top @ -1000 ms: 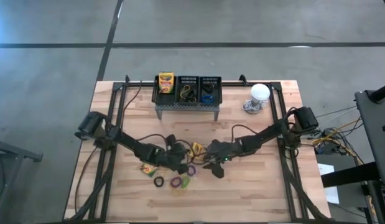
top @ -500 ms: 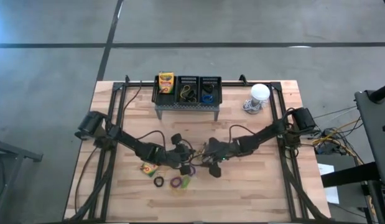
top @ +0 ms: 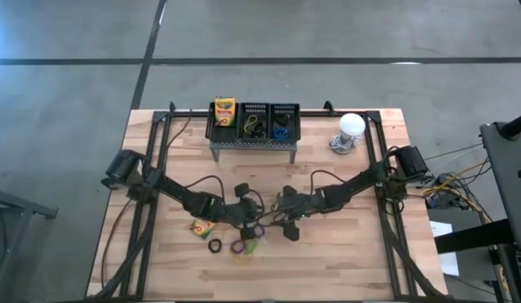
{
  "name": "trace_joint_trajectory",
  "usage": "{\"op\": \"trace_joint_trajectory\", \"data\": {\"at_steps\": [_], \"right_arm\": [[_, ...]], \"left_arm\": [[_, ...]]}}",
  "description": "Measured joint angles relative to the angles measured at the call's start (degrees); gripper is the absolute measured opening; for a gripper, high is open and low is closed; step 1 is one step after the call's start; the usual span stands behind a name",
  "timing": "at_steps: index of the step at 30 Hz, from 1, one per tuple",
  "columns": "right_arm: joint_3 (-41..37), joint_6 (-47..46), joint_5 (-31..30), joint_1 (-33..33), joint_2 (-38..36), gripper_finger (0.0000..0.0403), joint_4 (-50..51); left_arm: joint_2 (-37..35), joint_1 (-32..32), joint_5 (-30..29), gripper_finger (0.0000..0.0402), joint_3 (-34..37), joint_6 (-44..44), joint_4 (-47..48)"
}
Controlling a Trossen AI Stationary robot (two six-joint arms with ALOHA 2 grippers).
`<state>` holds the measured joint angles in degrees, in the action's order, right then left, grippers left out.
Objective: Pick & Place Office Desk Supplies
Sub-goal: Put the yellow crayon box into the left black bin on the shelf
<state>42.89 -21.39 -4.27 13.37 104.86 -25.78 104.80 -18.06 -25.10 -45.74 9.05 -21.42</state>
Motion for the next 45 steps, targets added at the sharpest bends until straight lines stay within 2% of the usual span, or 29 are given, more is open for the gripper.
{"op": "trace_joint_trajectory", "data": {"at_steps": [4, 10, 14, 19, 22, 27, 32, 40, 45], "right_arm": [[0.00, 0.00, 0.00, 0.02, 0.00, 0.0226, 0.20], [-0.02, 0.00, 0.02, 0.02, 0.00, 0.0226, 0.22], [-0.04, -0.02, 0.02, 0.02, 0.00, 0.0226, 0.21], [-0.04, -0.02, 0.02, 0.00, -0.02, 0.0226, 0.20], [-0.04, -0.02, 0.04, 0.02, -0.02, 0.0226, 0.22], [-0.04, -0.02, 0.04, 0.02, -0.09, 0.0226, 0.33], [-0.04, -0.02, 0.07, 0.02, -0.11, 0.0226, 0.36], [-0.04, -0.02, 0.17, 0.02, -0.11, 0.0226, 0.77], [-0.04, -0.02, 0.17, 0.02, -0.64, 0.0226, 5.68]], "left_arm": [[0.11, -0.09, 1.81, 0.0132, 0.00, 0.50, -0.38], [2.93, 0.00, 0.70, 0.0232, -0.02, 6.50, -8.82], [3.86, 0.02, -2.00, 0.0264, -0.93, 8.78, -9.93], [5.67, 0.00, -7.39, 0.0268, -3.14, 9.25, -10.26], [6.99, 0.00, -9.13, 0.0260, -4.40, 9.53, -10.10], [7.34, -0.22, -15.37, 0.0228, -5.12, 12.38, -8.21], [7.34, -0.22, -19.09, 0.0162, -4.62, 13.65, -6.22], [7.34, -0.32, -22.07, 0.0014, -4.61, 12.21, -2.69], [6.85, -0.85, -23.39, 0.0004, -4.61, 9.17, 0.21]]}}
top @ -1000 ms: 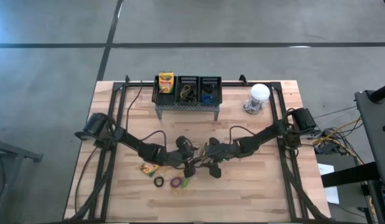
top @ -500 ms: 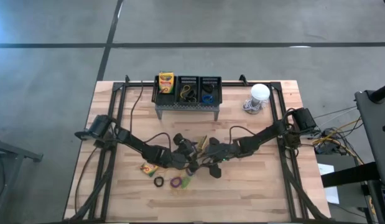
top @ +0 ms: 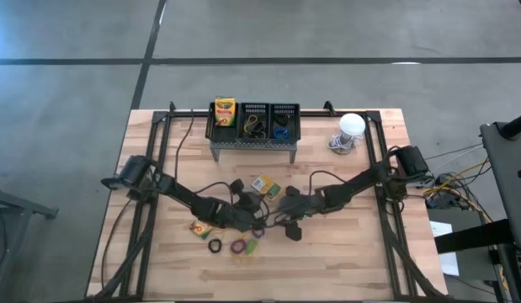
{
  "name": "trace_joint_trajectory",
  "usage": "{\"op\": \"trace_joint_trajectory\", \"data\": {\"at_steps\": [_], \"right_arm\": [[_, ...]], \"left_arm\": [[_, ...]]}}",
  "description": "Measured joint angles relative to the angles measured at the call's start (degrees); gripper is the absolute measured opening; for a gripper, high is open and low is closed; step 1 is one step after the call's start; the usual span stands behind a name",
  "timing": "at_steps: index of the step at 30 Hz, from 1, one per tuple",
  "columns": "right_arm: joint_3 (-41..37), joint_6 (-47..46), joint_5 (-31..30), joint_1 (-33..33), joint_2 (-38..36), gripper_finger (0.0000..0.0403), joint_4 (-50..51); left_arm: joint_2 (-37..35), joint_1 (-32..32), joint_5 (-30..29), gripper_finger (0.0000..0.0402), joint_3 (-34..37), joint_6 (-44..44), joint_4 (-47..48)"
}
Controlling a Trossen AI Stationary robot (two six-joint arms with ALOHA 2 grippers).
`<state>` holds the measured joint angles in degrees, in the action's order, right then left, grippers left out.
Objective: Pick & Place Office Desk Supplies
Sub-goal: Put the yellow crayon box into the left black bin on the shelf
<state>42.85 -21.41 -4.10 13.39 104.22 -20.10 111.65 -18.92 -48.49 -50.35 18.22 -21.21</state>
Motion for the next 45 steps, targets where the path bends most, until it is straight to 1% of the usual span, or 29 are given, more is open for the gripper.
{"op": "trace_joint_trajectory", "data": {"at_steps": [2, 3, 5, 7, 9, 11, 14, 18, 20, 22, 24, 26, 29, 32, 33, 36, 39, 45], "right_arm": [[0.30, -0.50, -0.75, 0.00, -1.75, 0.0226, 6.18], [0.59, -0.90, -1.91, 0.04, -3.08, 0.0226, 9.82], [0.76, -1.43, -5.88, 0.73, -5.86, 0.0226, 15.60], [0.56, -1.84, -11.50, 2.26, -8.30, 0.0226, 18.51], [0.20, -2.76, -17.11, 4.31, -10.29, 0.0226, 18.87], [0.01, -4.47, -21.47, 6.33, -11.87, 0.0226, 18.59], [-0.39, -7.32, -26.13, 9.72, -12.50, 0.0226, 18.07], [-1.05, -9.21, -32.92, 14.04, -11.43, 0.0226, 18.28], [-1.09, -9.35, -35.94, 15.04, -10.84, 0.0226, 18.28], [-1.09, -9.37, -37.85, 15.26, -10.62, 0.0226, 18.25], [-1.09, -9.18, -38.42, 15.23, -10.62, 0.0226, 18.24], [-1.09, -8.72, -38.40, 15.23, -10.62, 0.0226, 18.29], [-1.11, -8.28, -38.40, 15.28, -10.62, 0.0226, 18.30], [-1.20, -8.15, -38.30, 15.26, -10.62, 0.0226, 18.52], [-1.20, -8.15, -38.20, 15.26, -10.62, 0.0226, 18.74], [-1.17, -8.77, -38.04, 15.82, -10.72, 0.0226, 19.46], [-1.08, -11.40, -38.05, 17.17, -10.59, 0.0226, 17.36], [-1.27, -12.21, -38.33, 21.19, -9.28, 0.0226, 13.74]], "left_arm": [[-0.04, 0.00, 0.64, 0.0003, 0.00, -1.54, 0.15], [-0.06, 0.03, 1.92, 0.0004, 0.00, -1.56, 0.28], [0.04, 0.77, 6.23, 0.0008, 0.00, -2.09, 0.07], [0.13, 1.73, 10.78, 0.0020, 0.00, -4.67, -0.18], [0.90, 2.76, 13.51, 0.0040, 0.00, -8.35, -1.31], [1.86, 3.67, 14.33, 0.0068, 0.02, -10.67, -2.51], [3.68, 4.96, 16.48, 0.0117, -0.34, -10.96, -5.36], [7.74, 5.79, 17.50, 0.0176, -2.31, -10.34, -7.29], [9.46, 5.77, 17.60, 0.0193, -4.24, -10.56, -7.58], [10.89, 5.66, 15.99, 0.0197, -6.19, -10.54, -6.85], [11.41, 5.38, 13.72, 0.0185, -8.23, -10.52, -4.25], [11.41, 5.15, 11.14, 0.0159, -9.89, -10.40, -0.35], [10.98, 4.73, 6.70, 0.0100, -11.25, -8.46, 4.84], [9.88, 3.90, 4.78, 0.0028, -11.54, -7.76, 7.84], [9.06, 3.37, 4.02, 0.0015, -11.56, -7.91, 8.75], [4.36, 0.68, 0.20, 0.0008, -11.53, -8.51, 11.61], [-2.83, -2.61, -3.18, 0.0004, -11.56, -9.27, 15.99], [-19.13, -8.02, -4.27, 0.0003, -11.50, -7.94, 27.91]]}}
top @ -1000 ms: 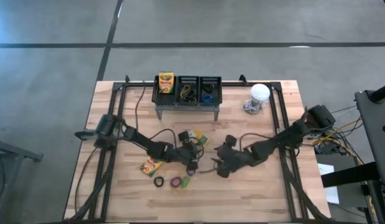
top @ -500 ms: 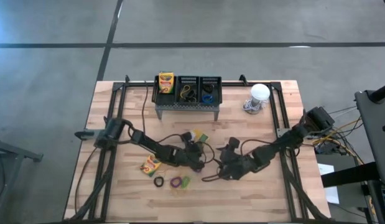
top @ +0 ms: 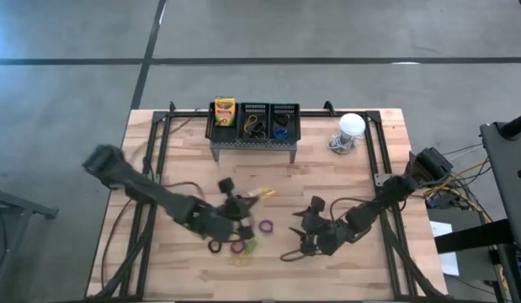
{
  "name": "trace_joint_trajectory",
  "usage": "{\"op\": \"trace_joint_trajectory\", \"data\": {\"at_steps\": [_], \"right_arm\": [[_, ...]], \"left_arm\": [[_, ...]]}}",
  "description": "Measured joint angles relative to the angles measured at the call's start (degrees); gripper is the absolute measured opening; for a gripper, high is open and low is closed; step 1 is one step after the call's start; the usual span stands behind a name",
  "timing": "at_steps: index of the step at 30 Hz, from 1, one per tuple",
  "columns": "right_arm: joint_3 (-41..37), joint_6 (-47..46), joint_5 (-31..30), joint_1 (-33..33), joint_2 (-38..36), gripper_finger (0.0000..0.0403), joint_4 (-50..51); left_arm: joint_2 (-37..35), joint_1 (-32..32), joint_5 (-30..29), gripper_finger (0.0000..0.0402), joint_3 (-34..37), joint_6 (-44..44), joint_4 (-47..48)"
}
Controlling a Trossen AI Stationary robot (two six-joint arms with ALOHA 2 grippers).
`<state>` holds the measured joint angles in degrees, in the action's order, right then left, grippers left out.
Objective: Pick & Place Office Desk Supplies
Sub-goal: Put the yellow crayon box into the left black bin on the shelf
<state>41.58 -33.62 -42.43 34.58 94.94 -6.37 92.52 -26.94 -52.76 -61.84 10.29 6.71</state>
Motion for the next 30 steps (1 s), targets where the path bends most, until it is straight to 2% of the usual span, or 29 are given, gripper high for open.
{"op": "trace_joint_trajectory", "data": {"at_steps": [6, 11, 13, 16, 20, 23, 26, 30], "right_arm": [[-0.04, 0.59, -2.84, 0.69, 1.57, 0.0226, -2.60], [-0.06, 0.80, -3.03, 0.30, 1.74, 0.0226, -2.63], [-0.13, 1.00, -4.26, 0.12, 1.79, 0.0226, -2.62], [-0.13, 1.12, -4.40, -0.47, 1.79, 0.0226, -2.82], [-0.13, 1.31, -4.36, -1.12, 1.79, 0.0226, -2.87], [-0.13, 1.32, -4.31, -1.14, 1.79, 0.0226, -2.89], [-0.13, 2.21, -4.24, -1.10, 1.79, 0.0226, -2.87], [-0.13, 4.03, -4.24, -1.12, 1.79, 0.0226, -2.91]], "left_arm": [[-16.73, 0.20, 0.08, 0.0002, 0.00, -0.82, 11.29], [-29.07, 8.02, 2.36, 0.0001, 0.00, -6.37, 20.56], [-33.07, 13.87, 6.89, 0.0001, 0.00, -8.70, 22.62], [-36.67, 25.89, 17.12, 0.0001, 0.21, -12.05, 23.23], [-37.46, 41.88, 27.70, 0.0001, 2.31, -16.62, 23.12], [-36.71, 51.25, 37.14, 0.0001, 4.67, -18.91, 22.01], [-36.16, 57.57, 45.83, 0.0001, 6.62, -20.16, 20.99], [-35.94, 60.51, 53.20, 0.0001, 9.16, -20.40, 14.99]]}}
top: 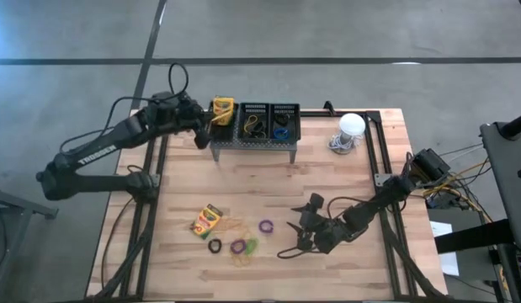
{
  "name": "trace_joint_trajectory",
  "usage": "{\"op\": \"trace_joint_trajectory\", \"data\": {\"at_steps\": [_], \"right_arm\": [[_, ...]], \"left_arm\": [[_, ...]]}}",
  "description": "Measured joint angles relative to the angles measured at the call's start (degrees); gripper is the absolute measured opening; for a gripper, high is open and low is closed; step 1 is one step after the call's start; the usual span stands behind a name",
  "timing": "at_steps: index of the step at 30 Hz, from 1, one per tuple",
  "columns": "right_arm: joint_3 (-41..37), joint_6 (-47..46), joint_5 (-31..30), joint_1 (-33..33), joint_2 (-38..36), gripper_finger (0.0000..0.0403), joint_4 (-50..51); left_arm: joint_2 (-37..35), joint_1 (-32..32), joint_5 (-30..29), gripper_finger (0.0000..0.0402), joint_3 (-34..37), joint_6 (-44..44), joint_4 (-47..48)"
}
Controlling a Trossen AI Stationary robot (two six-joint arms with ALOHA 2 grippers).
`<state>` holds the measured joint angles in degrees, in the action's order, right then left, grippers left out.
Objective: Pick & Place Office Desk Supplies
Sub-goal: Put the yellow crayon box into the left black bin on the shelf
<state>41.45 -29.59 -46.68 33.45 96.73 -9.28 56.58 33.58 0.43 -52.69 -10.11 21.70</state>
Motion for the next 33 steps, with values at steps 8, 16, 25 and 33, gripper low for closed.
{"op": "trace_joint_trajectory", "data": {"at_steps": [8, 16, 25, 33], "right_arm": [[0.00, 0.05, 0.00, 0.00, 0.00, 0.0226, -0.09], [0.00, 0.07, 0.02, 0.00, 0.00, 0.0226, -0.33], [0.00, 0.21, 0.02, -0.17, 0.00, 0.0226, -0.31], [-0.02, 0.21, 0.04, -0.17, 0.00, 0.0226, -0.28]], "left_arm": [[1.72, -0.42, 3.68, 0.0001, 0.22, 0.70, -2.60], [4.70, 1.08, 6.66, 0.0004, 0.48, -0.04, -2.32], [10.86, 1.82, 1.15, 0.0019, -1.77, -6.75, -4.75], [10.90, 1.77, 0.36, 0.0051, -2.01, -15.06, -5.95]]}}
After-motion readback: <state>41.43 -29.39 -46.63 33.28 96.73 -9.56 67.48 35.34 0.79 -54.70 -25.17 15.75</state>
